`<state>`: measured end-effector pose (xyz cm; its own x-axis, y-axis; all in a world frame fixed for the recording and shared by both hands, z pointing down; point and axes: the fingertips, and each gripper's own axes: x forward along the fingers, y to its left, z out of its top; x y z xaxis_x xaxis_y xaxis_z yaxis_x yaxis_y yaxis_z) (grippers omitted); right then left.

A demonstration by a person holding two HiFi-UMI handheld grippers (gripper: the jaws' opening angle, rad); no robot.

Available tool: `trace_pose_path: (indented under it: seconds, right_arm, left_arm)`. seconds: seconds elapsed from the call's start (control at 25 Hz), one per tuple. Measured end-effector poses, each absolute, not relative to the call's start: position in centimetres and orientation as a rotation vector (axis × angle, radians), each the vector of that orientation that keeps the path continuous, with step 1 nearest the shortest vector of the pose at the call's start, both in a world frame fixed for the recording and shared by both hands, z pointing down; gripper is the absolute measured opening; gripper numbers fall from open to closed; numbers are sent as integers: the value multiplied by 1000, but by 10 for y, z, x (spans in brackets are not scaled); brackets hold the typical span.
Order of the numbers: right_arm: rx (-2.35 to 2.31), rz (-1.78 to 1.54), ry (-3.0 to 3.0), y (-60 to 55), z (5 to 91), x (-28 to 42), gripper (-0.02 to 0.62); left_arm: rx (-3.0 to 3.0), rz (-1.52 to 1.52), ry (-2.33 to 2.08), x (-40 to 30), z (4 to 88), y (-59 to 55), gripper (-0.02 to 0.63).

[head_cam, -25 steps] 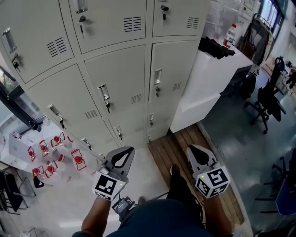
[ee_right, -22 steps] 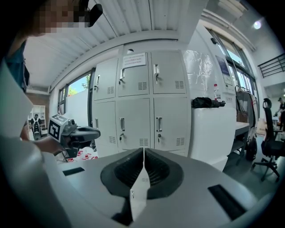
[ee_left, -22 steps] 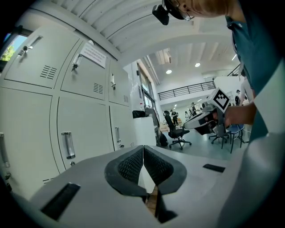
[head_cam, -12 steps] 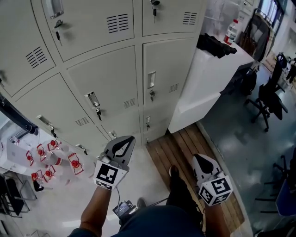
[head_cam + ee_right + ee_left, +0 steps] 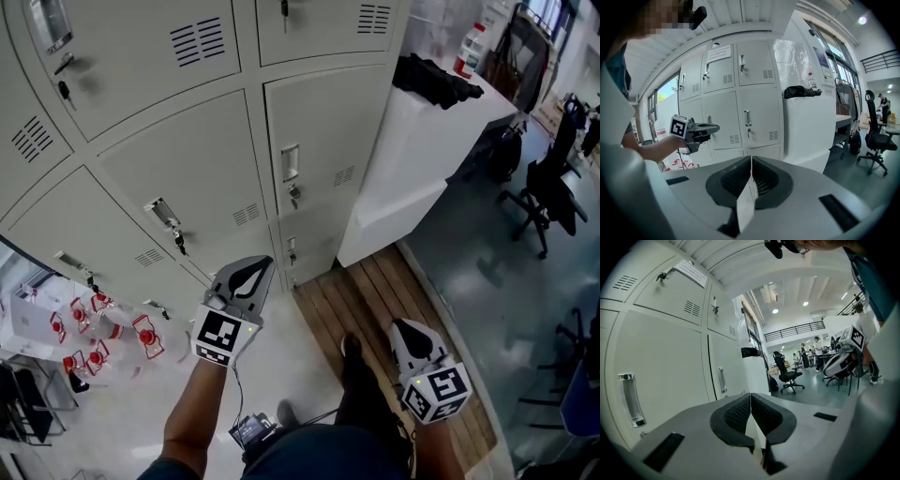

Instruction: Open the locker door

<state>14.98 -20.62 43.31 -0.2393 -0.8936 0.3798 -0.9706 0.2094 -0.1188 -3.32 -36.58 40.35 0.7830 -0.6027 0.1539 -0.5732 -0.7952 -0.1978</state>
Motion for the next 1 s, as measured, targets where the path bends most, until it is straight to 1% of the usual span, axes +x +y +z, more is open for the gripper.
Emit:
trace_pose_path:
  seconds: [0.52, 0.92, 1.0]
  right_arm:
    - [1789, 586, -2197, -221, 474, 214, 37]
    - [1774, 651, -2184, -248, 507, 231, 37]
    - [1767, 664, -2181, -253, 513, 232, 38]
  left_arm:
    - [-2823, -378, 967, 35, 440, -442, 18]
    - [-2811, -383, 1073, 59, 454, -500, 21]
    - [-2807, -381, 1089, 61, 459, -511, 36]
